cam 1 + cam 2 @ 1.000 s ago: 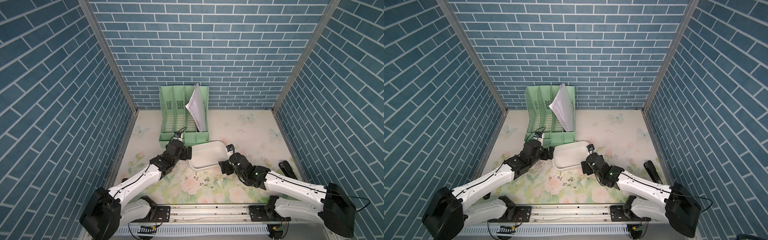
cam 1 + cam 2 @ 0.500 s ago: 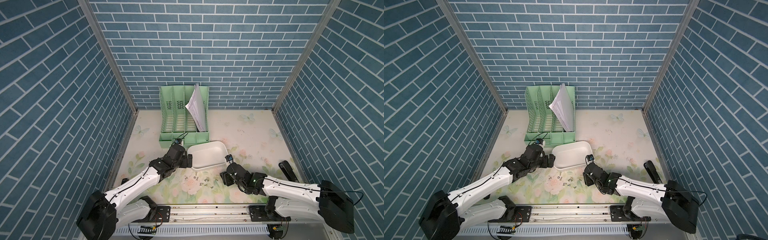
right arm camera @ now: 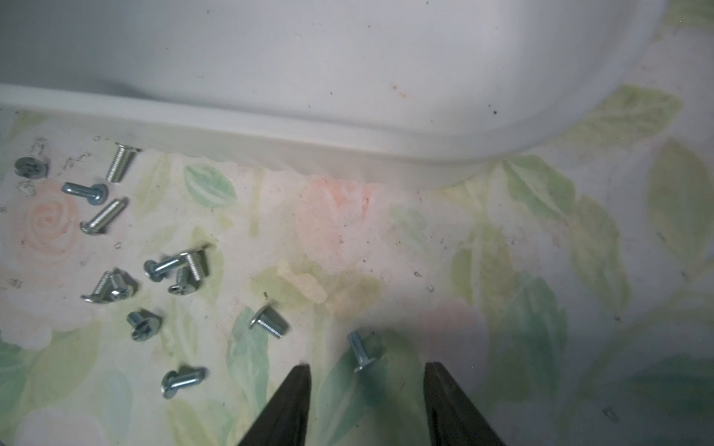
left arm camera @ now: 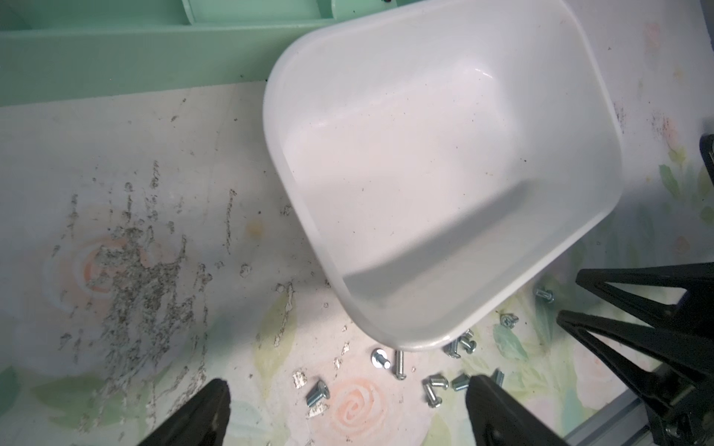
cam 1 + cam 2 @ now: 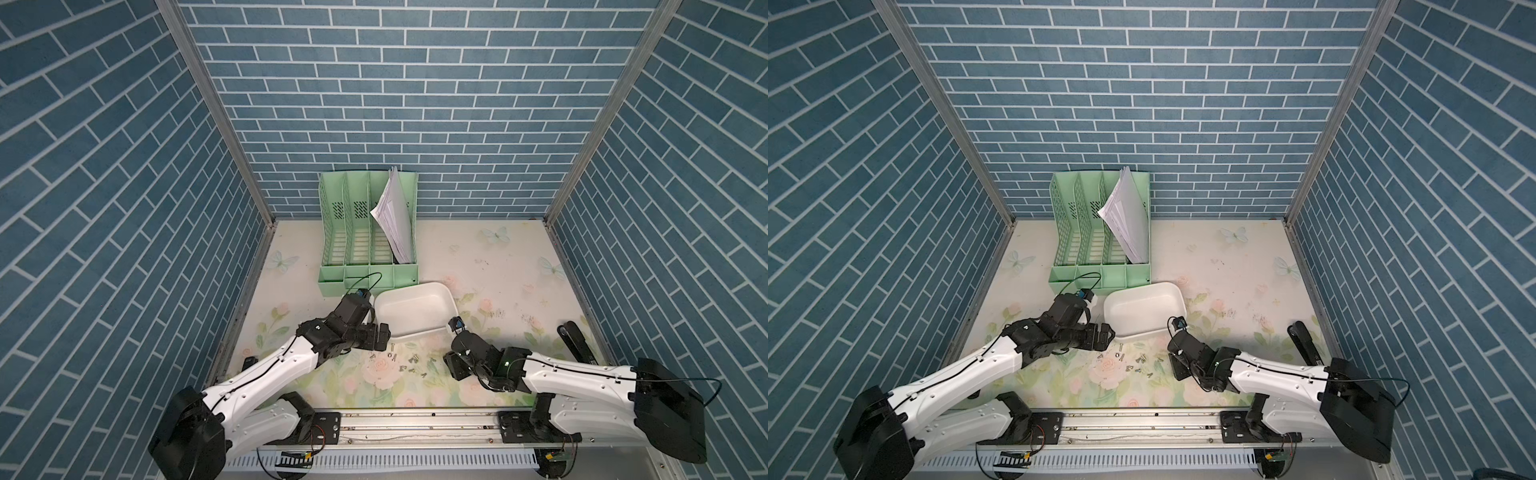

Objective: Put the screws on the desktop into the storage box
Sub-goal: Pick up the screw from the center of the board.

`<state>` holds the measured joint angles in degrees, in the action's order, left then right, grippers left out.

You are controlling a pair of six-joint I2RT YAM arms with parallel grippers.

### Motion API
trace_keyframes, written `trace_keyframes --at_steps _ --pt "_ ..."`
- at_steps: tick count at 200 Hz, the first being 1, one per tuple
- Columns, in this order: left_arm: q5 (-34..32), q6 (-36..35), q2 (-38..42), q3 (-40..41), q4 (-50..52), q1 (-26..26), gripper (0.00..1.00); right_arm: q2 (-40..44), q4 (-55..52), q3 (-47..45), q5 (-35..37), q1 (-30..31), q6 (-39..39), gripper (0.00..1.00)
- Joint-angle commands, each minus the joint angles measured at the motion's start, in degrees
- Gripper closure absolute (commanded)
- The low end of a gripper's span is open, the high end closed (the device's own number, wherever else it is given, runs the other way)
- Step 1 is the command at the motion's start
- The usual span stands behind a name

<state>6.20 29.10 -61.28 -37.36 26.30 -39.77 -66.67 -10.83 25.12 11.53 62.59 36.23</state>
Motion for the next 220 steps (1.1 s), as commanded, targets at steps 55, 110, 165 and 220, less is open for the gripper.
trace_keyframes --at_steps 55,110,165,220 --pt "3.3 -0.6 3.4 -0.3 0.2 -0.9 0.00 -4.9 -0.2 0.9 -0.3 0.3 -0.2 0.57" --pt "5.9 0.0 6.2 -0.8 0.3 -0.8 0.00 -6.1 0.4 1.3 0.0 0.3 -1.1 0.61" --pt "9.1 -0.1 9.2 -1.5 1.0 -0.8 0.00 -7.8 1.4 2.1 -0.5 0.3 -2.6 0.66" --pt "10.6 0.0 10.9 -0.9 0.7 -0.8 0.00 -7.8 0.9 2.4 -1.1 0.3 -3.3 0.76"
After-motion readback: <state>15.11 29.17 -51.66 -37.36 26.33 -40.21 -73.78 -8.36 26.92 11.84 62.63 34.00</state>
